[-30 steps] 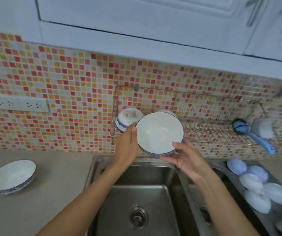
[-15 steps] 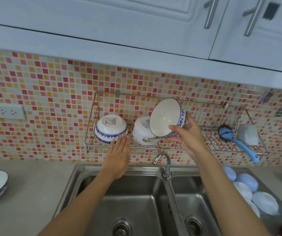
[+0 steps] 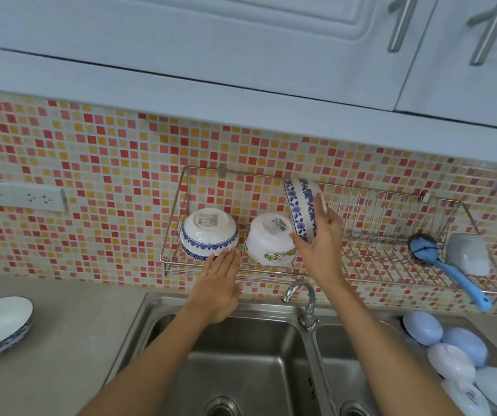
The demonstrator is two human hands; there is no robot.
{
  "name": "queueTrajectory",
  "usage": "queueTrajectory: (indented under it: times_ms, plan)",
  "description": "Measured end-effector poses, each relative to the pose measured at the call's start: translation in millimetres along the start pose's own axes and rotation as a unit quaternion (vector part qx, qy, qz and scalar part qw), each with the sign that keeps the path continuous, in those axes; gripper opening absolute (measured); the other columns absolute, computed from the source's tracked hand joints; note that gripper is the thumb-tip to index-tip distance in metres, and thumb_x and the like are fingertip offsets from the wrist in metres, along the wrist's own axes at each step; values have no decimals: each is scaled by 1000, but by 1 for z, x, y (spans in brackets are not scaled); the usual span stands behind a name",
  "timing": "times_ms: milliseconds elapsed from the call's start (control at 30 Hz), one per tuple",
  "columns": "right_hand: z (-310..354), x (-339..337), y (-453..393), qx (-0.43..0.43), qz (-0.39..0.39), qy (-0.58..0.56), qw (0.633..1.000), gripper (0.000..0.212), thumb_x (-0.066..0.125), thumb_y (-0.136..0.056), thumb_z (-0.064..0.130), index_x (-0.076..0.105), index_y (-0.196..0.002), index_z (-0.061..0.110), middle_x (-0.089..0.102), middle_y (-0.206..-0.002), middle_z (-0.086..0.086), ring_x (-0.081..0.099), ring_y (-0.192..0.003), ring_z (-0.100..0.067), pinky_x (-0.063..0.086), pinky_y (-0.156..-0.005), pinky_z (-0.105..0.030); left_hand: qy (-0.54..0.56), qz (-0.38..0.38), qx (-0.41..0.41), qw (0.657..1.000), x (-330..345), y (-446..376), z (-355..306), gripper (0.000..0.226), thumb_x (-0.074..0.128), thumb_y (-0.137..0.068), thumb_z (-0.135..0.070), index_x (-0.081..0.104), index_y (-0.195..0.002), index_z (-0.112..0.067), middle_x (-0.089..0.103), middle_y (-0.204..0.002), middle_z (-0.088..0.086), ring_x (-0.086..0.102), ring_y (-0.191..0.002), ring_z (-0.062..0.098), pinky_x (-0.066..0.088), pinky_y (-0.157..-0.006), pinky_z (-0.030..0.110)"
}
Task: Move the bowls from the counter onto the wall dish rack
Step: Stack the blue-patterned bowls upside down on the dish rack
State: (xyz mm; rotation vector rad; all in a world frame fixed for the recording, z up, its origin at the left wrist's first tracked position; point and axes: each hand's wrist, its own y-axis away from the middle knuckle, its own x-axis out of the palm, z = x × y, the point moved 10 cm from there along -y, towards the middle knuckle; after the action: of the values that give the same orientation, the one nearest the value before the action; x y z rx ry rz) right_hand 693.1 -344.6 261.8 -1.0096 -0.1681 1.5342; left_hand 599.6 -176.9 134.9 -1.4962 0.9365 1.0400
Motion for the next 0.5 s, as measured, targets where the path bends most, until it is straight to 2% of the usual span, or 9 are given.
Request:
queueTrajectory:
  times_ms: [67,133,233,333,500]
  plan:
    - [3,7,0,-30,0,55,998,100,74,-84,23,3,-152,41,25,-151,-18,48,-128,-29,47,-99,-32,-3,2,-3,1000,0,0,1,73,-4,-84,-49,-12,-147,-16,-13,-158,1,-23,-139,14,-18,-112,36]
    - [2,14,-1,-44,11,108,993,102,72,-85,29,-5,-149,47,24,-153,-18,45,-131,-33,56,-87,-41,-6,2,-5,1000,-1,-1,1,70,0,-87,-49,-12,-148,-16,-13,-158,1,-24,-138,14,-18,-112,36]
    - [1,32,2,-79,58,217,971,95,71,-86,28,4,-153,36,24,-153,-20,35,-137,-36,57,-81,-46,-4,7,-7,1000,-1,-1,1,64,13,-96,-45,-12,-148,-16,-13,-158,1,-25,-137,13,-19,-112,36]
    - [-7,54,8,-105,113,283,947,91,73,-84,19,15,-153,29,27,-149,-21,32,-136,-39,60,-76,-50,-1,9,-9,1000,-1,-1,1,66,17,-96,-45,-11,-148,-16,-12,-158,1,-24,-137,13,-19,-111,36]
    - [-15,79,5,-107,170,334,921,96,74,-78,12,14,-149,37,27,-145,-19,28,-135,-41,61,-59,-49,1,9,-13,1000,-1,-1,1,66,20,-97,-43,-12,-148,-16,-13,-158,1,-20,-142,13,-20,-112,36]
